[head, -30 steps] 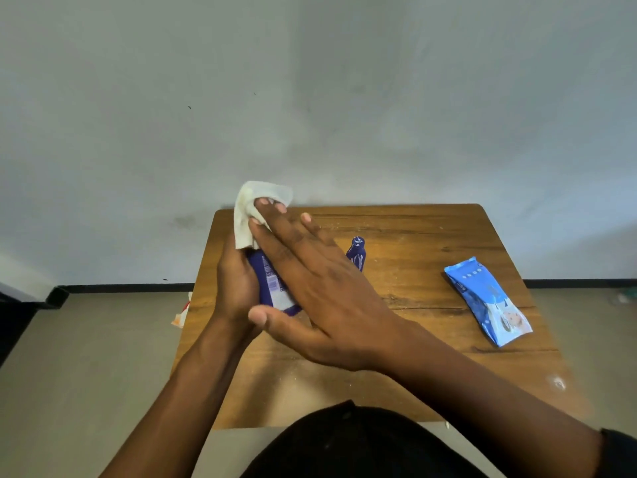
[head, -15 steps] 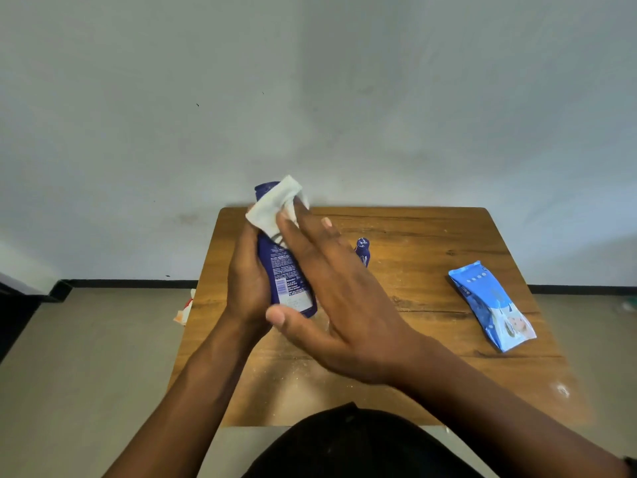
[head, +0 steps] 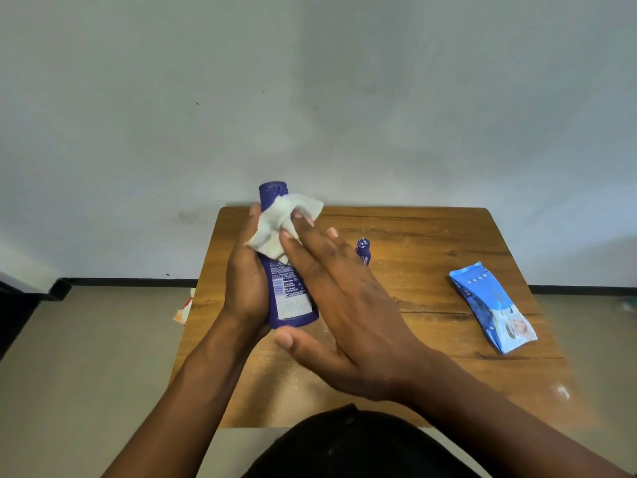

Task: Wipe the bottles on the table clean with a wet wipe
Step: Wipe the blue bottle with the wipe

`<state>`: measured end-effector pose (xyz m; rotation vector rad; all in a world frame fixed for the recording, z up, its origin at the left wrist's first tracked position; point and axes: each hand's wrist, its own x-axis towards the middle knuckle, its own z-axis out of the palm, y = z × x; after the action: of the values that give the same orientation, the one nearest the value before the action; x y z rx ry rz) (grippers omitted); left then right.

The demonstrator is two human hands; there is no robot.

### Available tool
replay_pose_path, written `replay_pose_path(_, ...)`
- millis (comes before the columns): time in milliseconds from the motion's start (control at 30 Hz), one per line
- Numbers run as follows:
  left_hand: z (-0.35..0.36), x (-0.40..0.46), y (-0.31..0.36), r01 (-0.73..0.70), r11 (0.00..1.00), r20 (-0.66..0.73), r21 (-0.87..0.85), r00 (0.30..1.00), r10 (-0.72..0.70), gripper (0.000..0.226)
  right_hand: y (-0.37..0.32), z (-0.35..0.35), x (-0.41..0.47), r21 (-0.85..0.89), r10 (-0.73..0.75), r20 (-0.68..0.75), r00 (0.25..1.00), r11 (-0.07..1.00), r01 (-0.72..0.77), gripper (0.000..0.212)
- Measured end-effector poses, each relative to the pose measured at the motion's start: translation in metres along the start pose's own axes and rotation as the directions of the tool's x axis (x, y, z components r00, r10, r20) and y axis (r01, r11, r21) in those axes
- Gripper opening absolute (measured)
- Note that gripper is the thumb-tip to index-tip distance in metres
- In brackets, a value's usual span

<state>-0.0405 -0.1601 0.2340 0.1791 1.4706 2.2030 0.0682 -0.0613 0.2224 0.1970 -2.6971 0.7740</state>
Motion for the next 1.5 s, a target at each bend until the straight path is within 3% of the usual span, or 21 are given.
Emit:
replay_pose_path(100, -0.003, -0.005, -0.007, 0.042, 0.999, 0.013, 0.005, 0.999, -0.042, 0.045, 0.005, 0.0, -0.003, 0.033, 0.026, -0.007, 1.0, 0.999, -0.026, 0.086)
replay_pose_path(233, 0.006, -0.012, -0.007, 0.017, 0.993, 0.061, 0.113, 0.998, -0.024, 0.073, 0.006, -0.005, 0.007, 0.158, 0.14, -0.054, 0.989, 0.979, -0.13, 0.087)
replay_pose_path(400, -0.006, 0.008, 0.005, 0.072, 0.997, -0.003, -0.016, 0.997, -0.072, 0.059, 0.001, 0.004, -0.008, -0.055, -0.038, 0.005, 0.999, 0.998, 0.039, 0.081)
replay_pose_path(500, -0.014, 0.015, 0.004, 0.09, 0.995, 0.005, 0.044, 0.996, -0.091, 0.058, 0.003, 0.012, -0.021, -0.067, -0.076, 0.086, 0.993, 0.994, 0.081, 0.076)
replay_pose_path(567, -0.012, 0.013, -0.001, 0.103, 0.991, 0.002, 0.086, 0.995, -0.103, 0.053, 0.004, 0.013, -0.019, -0.054, -0.047, 0.05, 0.998, 0.997, 0.049, 0.075)
replay_pose_path(733, 0.0, 0.003, -0.014, -0.035, 0.973, 0.039, 0.23, 0.999, 0.026, 0.059, 0.005, 0.001, 0.01, 0.008, 0.049, -0.119, 0.992, 0.999, -0.048, 0.072)
replay_pose_path(833, 0.002, 0.006, -0.004, 0.028, 0.988, -0.039, 0.155, 0.999, -0.022, 0.047, 0.005, 0.0, 0.01, 0.005, 0.031, -0.079, 0.996, 1.0, -0.031, 0.071)
replay_pose_path(1033, -0.009, 0.025, 0.009, 0.157, 0.988, -0.144, -0.006, 0.977, -0.156, 0.063, 0.011, 0.009, -0.026, 0.098, -0.122, 0.041, 0.992, 0.988, 0.118, 0.061)
replay_pose_path(1200, 0.004, 0.013, 0.002, 0.26, 0.965, -0.039, 0.027, 0.965, -0.259, 0.055, 0.011, 0.005, -0.012, 0.101, -0.024, -0.033, 0.999, 0.994, 0.027, 0.057)
replay_pose_path(1300, 0.014, 0.007, -0.003, 0.21, 0.977, 0.023, 0.035, 0.977, -0.211, 0.042, 0.016, -0.001, 0.011, 0.099, 0.073, -0.082, 0.994, 0.993, -0.065, 0.056)
replay_pose_path(1400, 0.013, 0.012, 0.001, 0.212, 0.976, 0.012, -0.053, 0.977, -0.212, 0.043, 0.016, -0.001, 0.014, 0.096, 0.074, -0.075, 0.994, 0.993, -0.067, 0.056)
replay_pose_path(1500, 0.001, 0.02, 0.01, 0.344, 0.93, -0.028, -0.13, 0.936, -0.35, 0.053, 0.008, 0.004, -0.002, 0.054, 0.004, -0.023, 1.0, 0.999, -0.002, 0.059)
